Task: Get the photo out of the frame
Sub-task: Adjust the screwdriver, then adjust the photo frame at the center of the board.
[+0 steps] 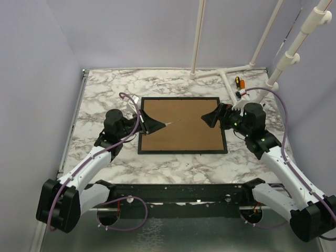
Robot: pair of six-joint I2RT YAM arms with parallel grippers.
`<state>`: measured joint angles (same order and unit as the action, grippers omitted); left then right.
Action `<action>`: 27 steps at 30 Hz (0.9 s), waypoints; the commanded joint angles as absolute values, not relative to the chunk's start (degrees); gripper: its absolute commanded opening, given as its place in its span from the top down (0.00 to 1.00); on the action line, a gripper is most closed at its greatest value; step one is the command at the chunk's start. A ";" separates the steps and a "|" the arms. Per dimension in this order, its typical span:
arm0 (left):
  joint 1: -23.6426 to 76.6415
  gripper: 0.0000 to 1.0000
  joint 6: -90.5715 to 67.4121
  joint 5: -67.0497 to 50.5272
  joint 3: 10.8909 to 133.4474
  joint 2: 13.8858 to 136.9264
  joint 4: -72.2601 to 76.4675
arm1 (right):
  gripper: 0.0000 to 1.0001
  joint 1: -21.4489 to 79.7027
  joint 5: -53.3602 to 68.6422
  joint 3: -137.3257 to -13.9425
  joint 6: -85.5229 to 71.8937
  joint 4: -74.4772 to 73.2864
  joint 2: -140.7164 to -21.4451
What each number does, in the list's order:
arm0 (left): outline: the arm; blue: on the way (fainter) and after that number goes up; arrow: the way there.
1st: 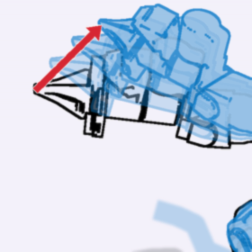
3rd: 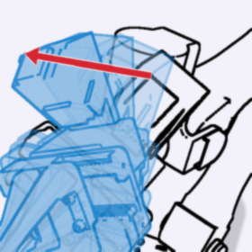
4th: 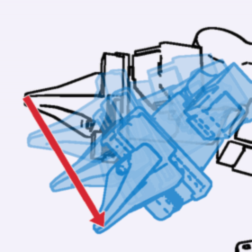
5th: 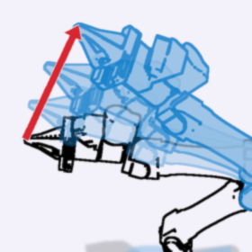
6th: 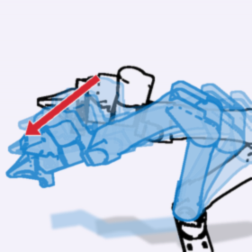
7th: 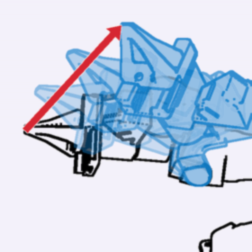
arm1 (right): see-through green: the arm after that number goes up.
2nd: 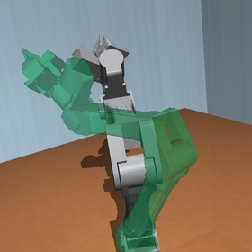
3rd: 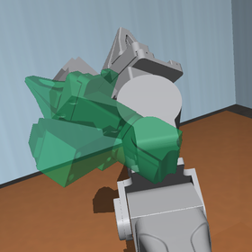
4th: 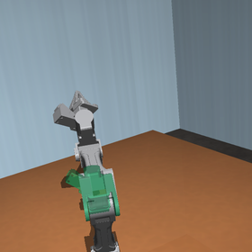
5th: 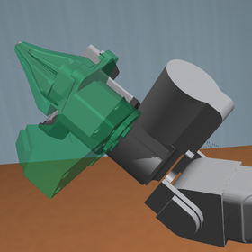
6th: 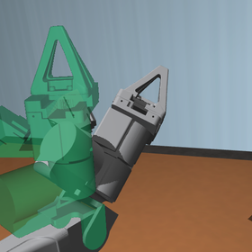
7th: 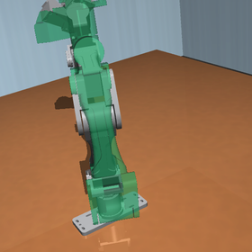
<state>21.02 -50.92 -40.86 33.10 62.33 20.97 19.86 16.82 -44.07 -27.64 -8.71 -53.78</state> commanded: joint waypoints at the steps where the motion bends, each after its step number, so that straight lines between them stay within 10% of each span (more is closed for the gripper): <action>1: 20.48 1.00 -47.49 -35.14 30.57 57.47 20.69 | 0.00 19.70 3.82 -42.33 -29.14 -10.55 -53.38; 27: 27.71 1.00 -45.88 -27.51 31.01 65.07 16.83 | 0.06 12.88 -3.02 -48.04 -27.02 -16.71 -78.22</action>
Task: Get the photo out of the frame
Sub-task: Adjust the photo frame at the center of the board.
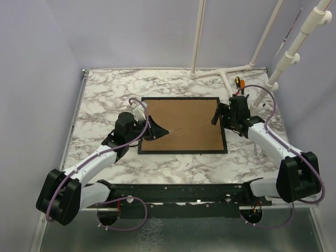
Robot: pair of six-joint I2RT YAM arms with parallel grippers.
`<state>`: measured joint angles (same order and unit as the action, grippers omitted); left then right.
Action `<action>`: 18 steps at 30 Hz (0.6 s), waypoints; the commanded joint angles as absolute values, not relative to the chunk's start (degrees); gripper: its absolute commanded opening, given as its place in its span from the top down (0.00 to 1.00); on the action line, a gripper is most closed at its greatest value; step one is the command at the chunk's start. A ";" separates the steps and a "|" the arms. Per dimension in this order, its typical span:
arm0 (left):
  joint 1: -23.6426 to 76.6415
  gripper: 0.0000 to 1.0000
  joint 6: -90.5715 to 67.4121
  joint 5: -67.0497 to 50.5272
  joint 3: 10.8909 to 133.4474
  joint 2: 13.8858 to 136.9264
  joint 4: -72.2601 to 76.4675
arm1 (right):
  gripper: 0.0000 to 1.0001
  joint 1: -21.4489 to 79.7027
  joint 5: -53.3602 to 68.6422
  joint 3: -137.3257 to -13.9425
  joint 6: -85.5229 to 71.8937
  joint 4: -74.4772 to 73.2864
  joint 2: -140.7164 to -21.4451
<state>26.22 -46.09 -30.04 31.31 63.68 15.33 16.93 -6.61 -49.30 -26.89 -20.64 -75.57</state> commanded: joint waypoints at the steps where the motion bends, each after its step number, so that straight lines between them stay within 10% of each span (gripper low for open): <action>1: 27.77 1.00 -45.88 -27.17 31.02 65.19 16.88 | 0.07 11.53 -1.38 -47.89 -27.17 -15.69 -79.06; 18: 27.86 1.00 -44.76 -26.79 30.69 67.47 17.88 | 0.26 4.75 9.68 -47.95 -27.59 -6.00 -93.12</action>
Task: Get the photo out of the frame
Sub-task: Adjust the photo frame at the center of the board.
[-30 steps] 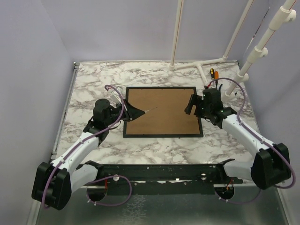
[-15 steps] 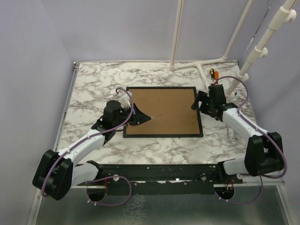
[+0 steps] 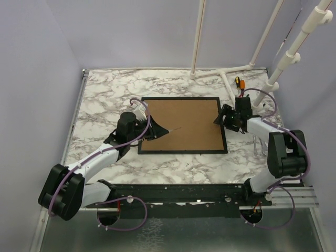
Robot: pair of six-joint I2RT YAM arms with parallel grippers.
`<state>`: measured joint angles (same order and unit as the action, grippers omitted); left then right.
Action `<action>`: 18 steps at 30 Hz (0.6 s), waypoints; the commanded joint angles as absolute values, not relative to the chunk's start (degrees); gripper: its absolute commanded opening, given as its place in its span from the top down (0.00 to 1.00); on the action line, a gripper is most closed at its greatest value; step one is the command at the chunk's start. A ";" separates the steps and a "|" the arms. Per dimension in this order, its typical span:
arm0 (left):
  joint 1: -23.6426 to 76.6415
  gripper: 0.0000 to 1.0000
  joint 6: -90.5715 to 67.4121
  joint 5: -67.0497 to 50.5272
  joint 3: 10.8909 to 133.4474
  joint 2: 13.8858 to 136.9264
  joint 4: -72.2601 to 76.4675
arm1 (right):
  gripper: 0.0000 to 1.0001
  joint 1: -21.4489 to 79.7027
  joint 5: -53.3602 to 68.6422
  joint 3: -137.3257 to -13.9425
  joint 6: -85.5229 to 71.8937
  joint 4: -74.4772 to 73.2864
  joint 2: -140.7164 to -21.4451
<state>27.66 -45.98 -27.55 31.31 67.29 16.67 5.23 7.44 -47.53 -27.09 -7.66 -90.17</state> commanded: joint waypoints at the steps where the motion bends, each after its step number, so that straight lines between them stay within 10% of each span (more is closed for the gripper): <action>1: 27.82 1.00 -44.70 -26.61 30.55 67.39 17.85 | 0.26 4.75 9.89 -48.05 -27.33 -5.84 -93.61; 18: 27.77 1.00 -45.92 -25.23 30.61 71.10 17.16 | 0.35 14.51 15.17 -51.51 -25.54 -5.15 -96.33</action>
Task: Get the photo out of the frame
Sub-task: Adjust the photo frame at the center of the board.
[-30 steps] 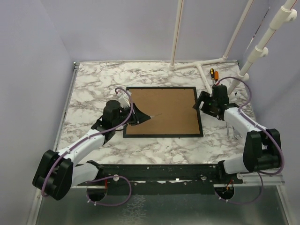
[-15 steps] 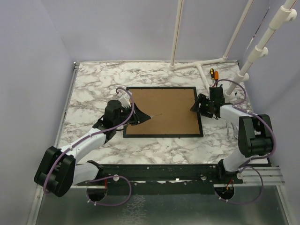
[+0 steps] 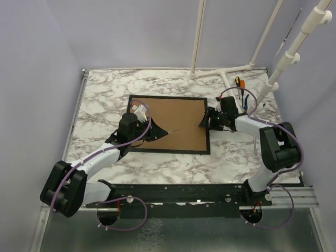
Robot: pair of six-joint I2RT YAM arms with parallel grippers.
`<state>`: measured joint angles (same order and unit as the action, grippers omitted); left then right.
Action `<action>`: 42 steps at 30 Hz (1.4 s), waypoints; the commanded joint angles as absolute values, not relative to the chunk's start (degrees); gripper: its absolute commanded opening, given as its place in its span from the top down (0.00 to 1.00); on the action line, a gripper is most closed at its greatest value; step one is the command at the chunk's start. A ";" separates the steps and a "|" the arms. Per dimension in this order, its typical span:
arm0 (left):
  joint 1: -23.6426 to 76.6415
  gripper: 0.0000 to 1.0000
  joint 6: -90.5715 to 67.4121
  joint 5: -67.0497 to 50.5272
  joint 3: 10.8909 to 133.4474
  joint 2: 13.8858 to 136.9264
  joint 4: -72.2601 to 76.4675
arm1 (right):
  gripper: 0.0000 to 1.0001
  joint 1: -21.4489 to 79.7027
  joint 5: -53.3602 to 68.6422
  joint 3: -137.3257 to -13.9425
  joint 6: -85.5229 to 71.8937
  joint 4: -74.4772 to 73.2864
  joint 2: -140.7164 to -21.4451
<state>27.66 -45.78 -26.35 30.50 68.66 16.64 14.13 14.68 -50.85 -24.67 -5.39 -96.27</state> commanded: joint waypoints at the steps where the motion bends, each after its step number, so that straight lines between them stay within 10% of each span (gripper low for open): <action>1: 27.77 1.00 -46.38 -25.66 30.91 71.97 17.52 | 0.34 14.50 14.09 -51.03 -25.57 -5.07 -95.83; 13: 31.35 1.00 -51.74 -32.16 38.12 88.13 23.07 | 0.29 14.50 6.93 -39.57 -26.69 -2.27 -80.21; 29: 34.99 1.00 -58.13 -36.68 46.10 101.25 28.74 | 0.57 14.50 3.11 -32.21 -29.29 -0.94 -74.99; 34: 35.76 1.00 -60.12 -36.13 47.99 103.40 28.74 | 0.91 14.51 7.20 -36.09 -27.18 -1.21 -83.85; 42: 35.77 1.00 -61.08 -35.17 48.67 105.16 28.67 | 0.94 14.50 8.24 -35.89 -26.45 1.61 -85.53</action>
